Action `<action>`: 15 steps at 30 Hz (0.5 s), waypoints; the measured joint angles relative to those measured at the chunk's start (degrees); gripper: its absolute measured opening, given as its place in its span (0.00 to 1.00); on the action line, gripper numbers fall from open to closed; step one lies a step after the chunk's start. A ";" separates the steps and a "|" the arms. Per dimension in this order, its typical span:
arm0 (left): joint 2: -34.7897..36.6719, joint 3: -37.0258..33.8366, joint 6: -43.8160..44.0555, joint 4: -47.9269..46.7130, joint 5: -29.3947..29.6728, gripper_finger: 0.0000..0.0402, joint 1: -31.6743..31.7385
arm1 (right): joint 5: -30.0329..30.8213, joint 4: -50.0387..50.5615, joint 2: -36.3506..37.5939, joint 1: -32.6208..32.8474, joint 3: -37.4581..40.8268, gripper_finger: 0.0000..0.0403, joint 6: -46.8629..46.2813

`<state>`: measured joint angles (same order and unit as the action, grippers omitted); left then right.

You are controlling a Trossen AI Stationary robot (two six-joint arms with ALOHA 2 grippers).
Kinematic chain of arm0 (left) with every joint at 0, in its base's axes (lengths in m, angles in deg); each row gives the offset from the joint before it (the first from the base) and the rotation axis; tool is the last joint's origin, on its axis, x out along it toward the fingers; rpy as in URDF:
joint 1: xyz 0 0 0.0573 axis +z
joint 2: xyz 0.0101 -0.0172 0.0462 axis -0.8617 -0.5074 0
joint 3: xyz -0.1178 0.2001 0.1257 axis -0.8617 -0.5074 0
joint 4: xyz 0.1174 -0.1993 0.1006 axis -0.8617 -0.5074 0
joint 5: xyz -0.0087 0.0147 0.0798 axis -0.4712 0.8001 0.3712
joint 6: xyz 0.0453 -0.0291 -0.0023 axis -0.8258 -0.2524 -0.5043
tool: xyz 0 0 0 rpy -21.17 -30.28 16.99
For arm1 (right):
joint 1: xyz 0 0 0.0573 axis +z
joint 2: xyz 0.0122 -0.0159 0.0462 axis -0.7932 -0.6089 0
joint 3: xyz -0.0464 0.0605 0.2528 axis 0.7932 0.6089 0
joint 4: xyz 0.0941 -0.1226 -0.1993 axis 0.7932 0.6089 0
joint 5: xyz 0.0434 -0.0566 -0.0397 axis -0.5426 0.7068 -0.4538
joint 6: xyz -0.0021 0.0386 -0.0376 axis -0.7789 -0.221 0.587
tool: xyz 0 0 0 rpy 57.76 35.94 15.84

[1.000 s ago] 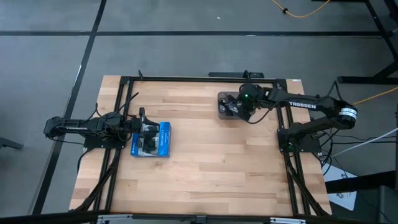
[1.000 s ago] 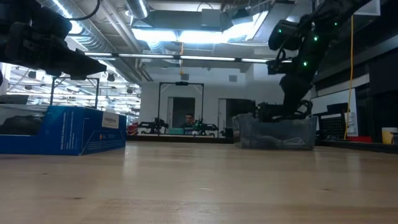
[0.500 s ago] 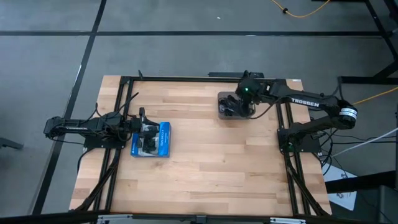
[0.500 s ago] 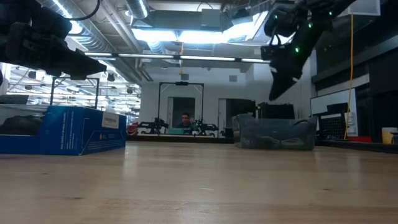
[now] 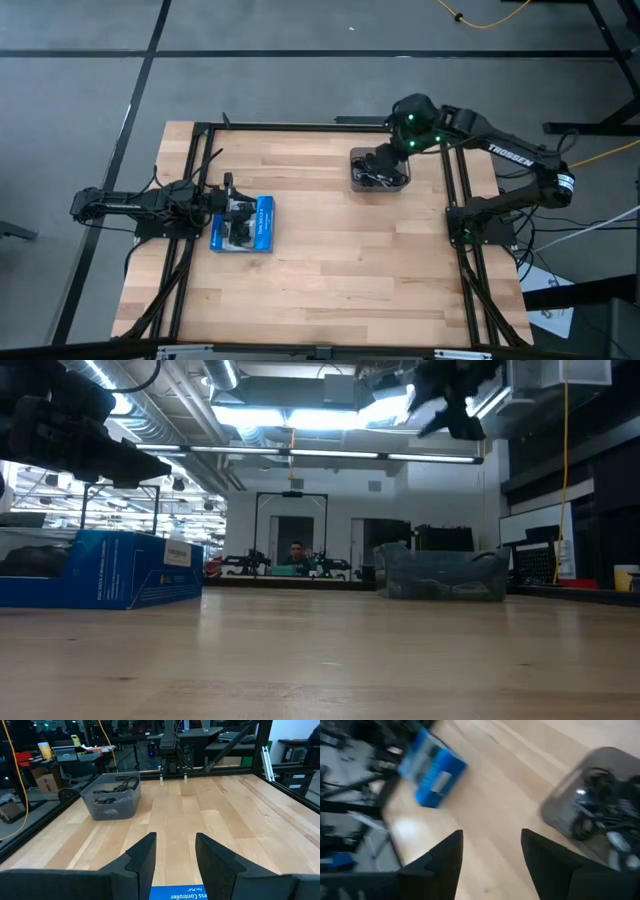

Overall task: Pick and place USB-C Cables
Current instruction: Return to Home Position

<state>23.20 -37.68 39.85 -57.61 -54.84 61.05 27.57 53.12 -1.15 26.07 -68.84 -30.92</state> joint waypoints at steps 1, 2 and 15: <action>0.00 0.00 -0.01 -0.01 0.00 0.33 -0.01 | -0.29 -0.28 0.00 0.00 -0.87 0.51 -0.20; 0.00 0.00 -0.02 -0.01 0.00 0.33 -0.01 | -0.35 -0.50 0.00 0.02 -1.64 0.51 -0.22; 0.00 0.00 0.00 0.01 0.00 0.33 -0.01 | -0.51 -1.12 0.00 0.03 -4.75 0.51 13.21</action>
<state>23.20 -37.68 39.85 -57.60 -54.84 61.04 27.06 52.00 -1.15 26.10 -73.59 -17.71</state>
